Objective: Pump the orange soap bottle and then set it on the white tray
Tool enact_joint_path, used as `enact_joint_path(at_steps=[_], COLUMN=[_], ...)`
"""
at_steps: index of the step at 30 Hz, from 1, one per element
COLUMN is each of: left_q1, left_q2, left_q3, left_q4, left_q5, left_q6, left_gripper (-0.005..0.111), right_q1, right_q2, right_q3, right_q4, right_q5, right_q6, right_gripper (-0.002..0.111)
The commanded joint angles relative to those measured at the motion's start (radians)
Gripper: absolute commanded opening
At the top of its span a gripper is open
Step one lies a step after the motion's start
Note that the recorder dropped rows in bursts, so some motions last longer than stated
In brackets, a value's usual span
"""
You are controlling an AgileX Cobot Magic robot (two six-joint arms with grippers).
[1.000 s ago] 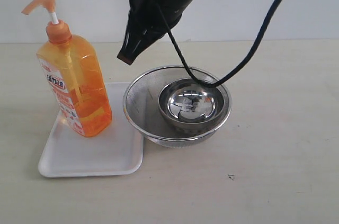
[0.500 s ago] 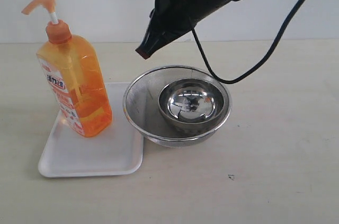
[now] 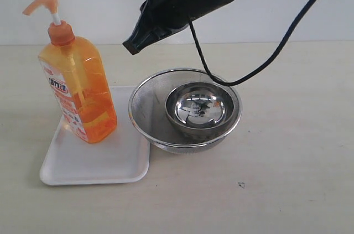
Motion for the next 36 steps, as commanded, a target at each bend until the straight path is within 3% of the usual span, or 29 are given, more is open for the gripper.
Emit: enact_joint_path(at_steps=[1,4,8,13,16,21,27,36], left_q1=[0.001,0.001,0.001,0.001,0.001,0.001,0.001,0.001], left_q2=[0.002,0.002,0.002,0.002,0.002,0.002,0.002,0.082], left_q3=[0.072,0.114,0.164,0.169,0.169,0.169,0.169,0.169], left_q4=[0.003,0.018,0.147,0.167,0.167,0.167,0.180,0.370], left_q5=[-0.205,-0.273,-0.306,-0.032,0.063,0.028,-0.014,0.087], left_q6=[0.092,0.127,0.137,-0.027,-0.149,-0.313,-0.317,-0.479], left_gripper=[0.005,0.005,0.005,0.005,0.005,0.005,0.005,0.005], right_q1=[-0.003,-0.003,-0.003,-0.003,-0.003,-0.003,-0.003,-0.003], right_q2=[-0.007,-0.007,-0.007,-0.007,-0.005,0.017,0.050,0.079], right_q3=[0.004,0.004,0.004,0.004,0.004,0.004,0.004,0.004], right_q4=[0.012,0.012,0.012,0.012,0.014,0.041,0.061,0.076], right_q5=[-0.010,-0.010,-0.010,-0.010,-0.021,-0.072,-0.076,-0.082], right_q6=[0.004,0.004,0.004,0.004,0.006,0.043,0.054,0.057], right_gripper=[0.000,0.000,0.000,0.000,0.000,0.000,0.000,0.000])
